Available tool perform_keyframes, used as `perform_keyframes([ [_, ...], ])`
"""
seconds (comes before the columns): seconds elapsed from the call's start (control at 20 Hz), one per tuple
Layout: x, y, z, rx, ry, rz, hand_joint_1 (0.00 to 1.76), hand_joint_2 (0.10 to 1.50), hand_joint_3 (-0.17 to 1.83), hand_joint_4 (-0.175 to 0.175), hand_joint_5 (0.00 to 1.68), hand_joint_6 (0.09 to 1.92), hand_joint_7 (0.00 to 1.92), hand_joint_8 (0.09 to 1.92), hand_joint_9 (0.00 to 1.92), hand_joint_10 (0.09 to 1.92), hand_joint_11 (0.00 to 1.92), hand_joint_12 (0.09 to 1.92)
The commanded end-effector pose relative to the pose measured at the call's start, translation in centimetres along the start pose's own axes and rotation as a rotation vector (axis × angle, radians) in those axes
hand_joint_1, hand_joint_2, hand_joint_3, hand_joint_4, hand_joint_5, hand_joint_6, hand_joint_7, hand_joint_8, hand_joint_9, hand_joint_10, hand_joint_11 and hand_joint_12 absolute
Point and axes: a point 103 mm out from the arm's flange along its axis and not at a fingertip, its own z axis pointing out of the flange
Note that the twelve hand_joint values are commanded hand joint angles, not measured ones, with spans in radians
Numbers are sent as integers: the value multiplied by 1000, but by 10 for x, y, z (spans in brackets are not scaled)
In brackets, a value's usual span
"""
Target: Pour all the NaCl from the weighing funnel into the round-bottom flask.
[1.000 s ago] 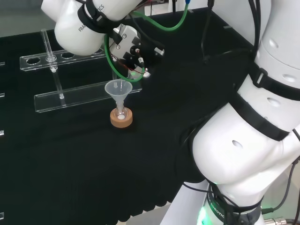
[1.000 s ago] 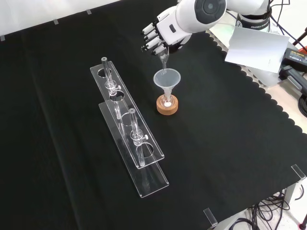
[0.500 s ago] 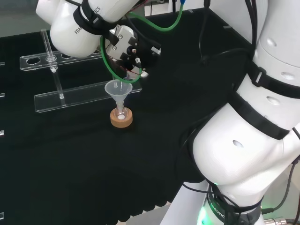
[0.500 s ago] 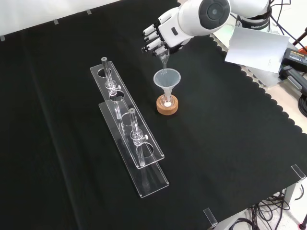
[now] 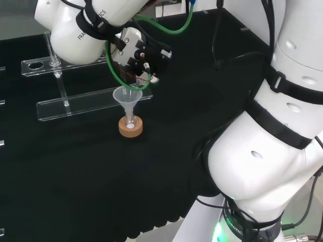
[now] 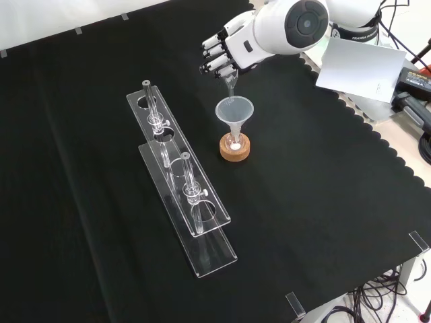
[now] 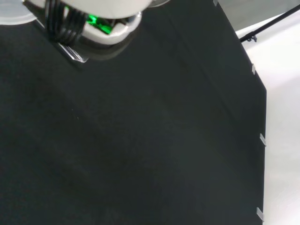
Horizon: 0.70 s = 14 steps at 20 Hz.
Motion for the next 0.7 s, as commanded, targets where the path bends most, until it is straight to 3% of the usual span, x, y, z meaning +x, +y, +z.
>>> perform_keyframes([
  [0.05,-3,0,0,4,3,6,1135,697,518,175,1364,449,542,714,1057,258,947,945],
  [0.7,7,2,-16,14,-54,8,1135,697,518,175,1363,450,539,715,1057,255,951,942],
])
